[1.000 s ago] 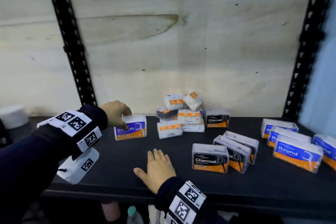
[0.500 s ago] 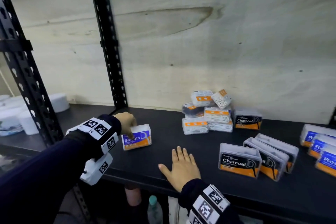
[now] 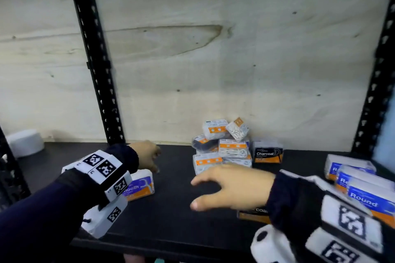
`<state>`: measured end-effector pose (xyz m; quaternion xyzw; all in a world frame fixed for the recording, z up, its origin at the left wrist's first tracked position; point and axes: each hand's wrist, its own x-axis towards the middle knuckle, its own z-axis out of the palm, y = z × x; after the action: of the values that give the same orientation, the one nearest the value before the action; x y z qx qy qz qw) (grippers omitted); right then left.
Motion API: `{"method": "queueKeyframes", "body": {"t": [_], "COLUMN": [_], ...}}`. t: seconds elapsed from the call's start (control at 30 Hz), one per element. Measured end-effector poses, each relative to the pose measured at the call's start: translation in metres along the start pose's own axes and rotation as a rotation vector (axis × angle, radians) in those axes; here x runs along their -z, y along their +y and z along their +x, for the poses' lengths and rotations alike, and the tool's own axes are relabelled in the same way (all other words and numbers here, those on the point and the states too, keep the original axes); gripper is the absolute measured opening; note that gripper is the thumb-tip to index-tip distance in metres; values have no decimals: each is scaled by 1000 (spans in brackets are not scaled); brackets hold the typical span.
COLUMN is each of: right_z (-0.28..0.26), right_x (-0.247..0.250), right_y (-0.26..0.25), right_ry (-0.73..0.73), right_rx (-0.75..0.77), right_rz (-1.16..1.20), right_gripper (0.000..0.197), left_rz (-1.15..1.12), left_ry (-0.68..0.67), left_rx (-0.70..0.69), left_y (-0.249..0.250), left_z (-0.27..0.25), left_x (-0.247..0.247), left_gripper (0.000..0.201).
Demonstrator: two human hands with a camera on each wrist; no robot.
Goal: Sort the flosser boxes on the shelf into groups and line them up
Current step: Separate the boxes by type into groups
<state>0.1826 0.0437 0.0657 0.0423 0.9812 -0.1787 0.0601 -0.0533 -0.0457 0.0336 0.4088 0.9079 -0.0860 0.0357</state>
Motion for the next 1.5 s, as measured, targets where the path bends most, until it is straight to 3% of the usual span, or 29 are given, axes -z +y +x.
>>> {"method": "queueKeyframes", "body": {"t": [0.17,0.3,0.33,0.4,0.47,0.5,0.57,0.6,0.67,0.73,0.87,0.97,1.03,1.17,1.33,1.5], "right_z": [-9,17,25,40,54,61,74,80,92,100,111,116,117,115,116,116], "right_x": [74,106,110,114,112,110,102,98,89,81,71,71,72,71,73,73], "right_y": [34,83,97,123,149,161,183,193,213,229,241,244,247,250,250,247], "right_ry": [26,70,85,90,56,30,-32,-67,-129,-158,-146,-111,-89,-52,-78,-119], "right_rx": [-59,-145,-179,-261,-346,-387,-461,-498,-556,-589,-585,-538,-508,-446,-438,-440], "right_rz": [-49,-125,-159,-234,-300,-331,-384,-401,-423,-429,-411,-436,-458,-477,-513,-575], "right_gripper": [47,47,48,50,55,58,66,71,79,82,70,64,62,55,57,53], "left_rz": [23,9,-2,5,16,13,53,126,256,251,249,129,92,-28,-13,-44], "left_ry": [41,3,-2,-29,-68,-85,-100,-104,-105,-108,-210,-274,-285,-373,-128,-227], "left_rx": [-83,-104,-90,-57,-64,-75,-90,-128,-198,-197,-102,-123,-151,-159,-225,-274], "left_y": [46,81,88,99,107,112,118,120,121,125,126,122,113,95,92,95], "left_z": [22,39,44,56,64,69,76,81,79,85,86,88,95,104,104,101], "left_x": [19,25,23,20,18,16,9,7,10,9,12,18,20,30,28,23], "left_gripper": [53,26,28,34,22,27,63,66,53,46,57,36,46,27,37,51]}}
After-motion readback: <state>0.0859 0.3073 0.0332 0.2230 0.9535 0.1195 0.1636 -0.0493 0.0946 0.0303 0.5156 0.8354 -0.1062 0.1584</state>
